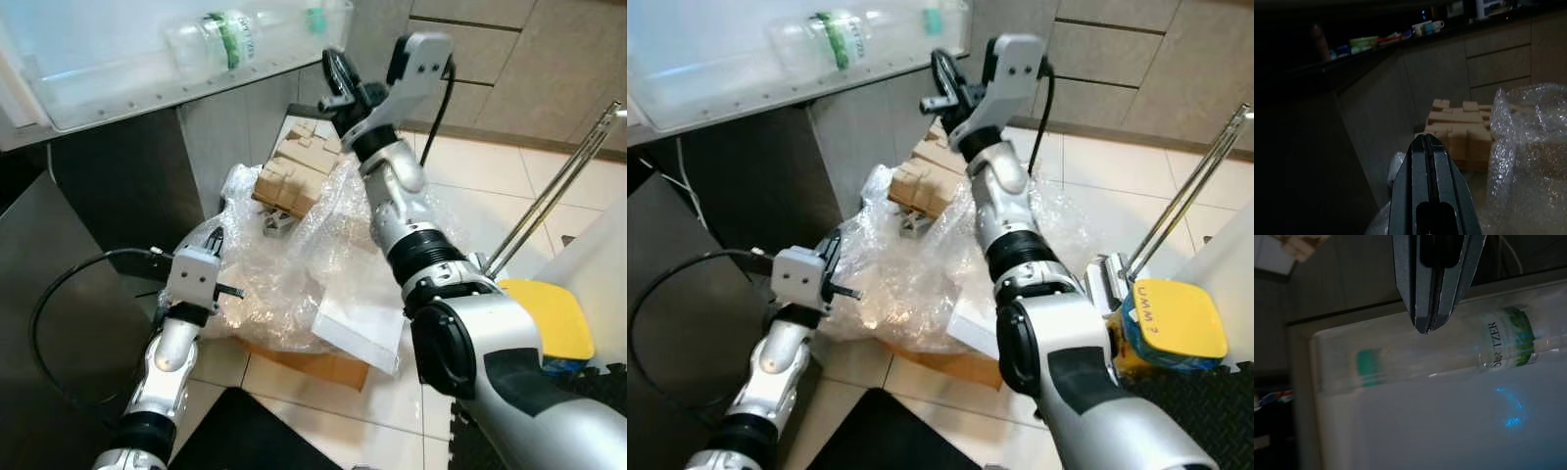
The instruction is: Restocking fridge
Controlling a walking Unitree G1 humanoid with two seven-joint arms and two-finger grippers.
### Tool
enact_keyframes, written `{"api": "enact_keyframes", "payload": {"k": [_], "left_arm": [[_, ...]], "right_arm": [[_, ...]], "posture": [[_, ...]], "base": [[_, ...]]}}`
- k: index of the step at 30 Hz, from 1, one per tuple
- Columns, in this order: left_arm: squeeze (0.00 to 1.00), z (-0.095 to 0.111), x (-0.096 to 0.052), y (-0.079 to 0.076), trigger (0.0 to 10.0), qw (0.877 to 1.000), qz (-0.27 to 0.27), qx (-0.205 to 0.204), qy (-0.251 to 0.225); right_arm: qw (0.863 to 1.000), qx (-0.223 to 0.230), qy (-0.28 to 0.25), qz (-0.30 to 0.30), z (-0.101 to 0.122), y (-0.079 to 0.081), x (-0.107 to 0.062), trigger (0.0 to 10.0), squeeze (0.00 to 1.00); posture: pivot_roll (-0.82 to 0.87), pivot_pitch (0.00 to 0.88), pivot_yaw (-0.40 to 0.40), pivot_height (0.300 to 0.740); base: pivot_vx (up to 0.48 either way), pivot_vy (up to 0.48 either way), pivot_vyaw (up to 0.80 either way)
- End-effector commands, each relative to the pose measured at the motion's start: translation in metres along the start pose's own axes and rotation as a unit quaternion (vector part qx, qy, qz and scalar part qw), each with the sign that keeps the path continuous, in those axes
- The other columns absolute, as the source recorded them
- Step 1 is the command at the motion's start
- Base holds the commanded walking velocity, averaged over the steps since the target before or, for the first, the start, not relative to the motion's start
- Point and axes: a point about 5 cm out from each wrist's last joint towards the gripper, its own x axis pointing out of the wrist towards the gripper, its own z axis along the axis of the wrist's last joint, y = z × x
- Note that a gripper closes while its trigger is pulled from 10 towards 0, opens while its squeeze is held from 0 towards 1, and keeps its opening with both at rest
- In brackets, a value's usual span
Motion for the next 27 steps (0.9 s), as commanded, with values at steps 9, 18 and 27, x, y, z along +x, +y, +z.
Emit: {"api": "enact_keyframes", "payload": {"k": [9,18,27], "left_arm": [[0.00,0.012,-0.013,0.009,10.0,1.000,0.003,0.024,0.002],[0.00,0.023,-0.019,0.022,10.0,0.999,0.021,0.044,-0.001],[0.00,0.031,-0.025,0.034,10.0,0.997,0.034,0.064,0.007]], "right_arm": [[0.999,0.018,0.022,0.033,0.002,0.029,0.021,10.0,0.00],[0.998,0.027,0.028,0.042,0.005,0.042,0.030,10.0,0.00],[0.998,0.026,0.032,0.041,0.014,0.055,0.042,10.0,0.00]], "posture": [[0.02,0.213,-0.075,0.740],[0.07,0.233,-0.096,0.740],[0.10,0.236,-0.113,0.740]], "base": [[0.000,0.000,0.00],[0.000,0.000,0.00],[0.000,0.000,0.00]]}}
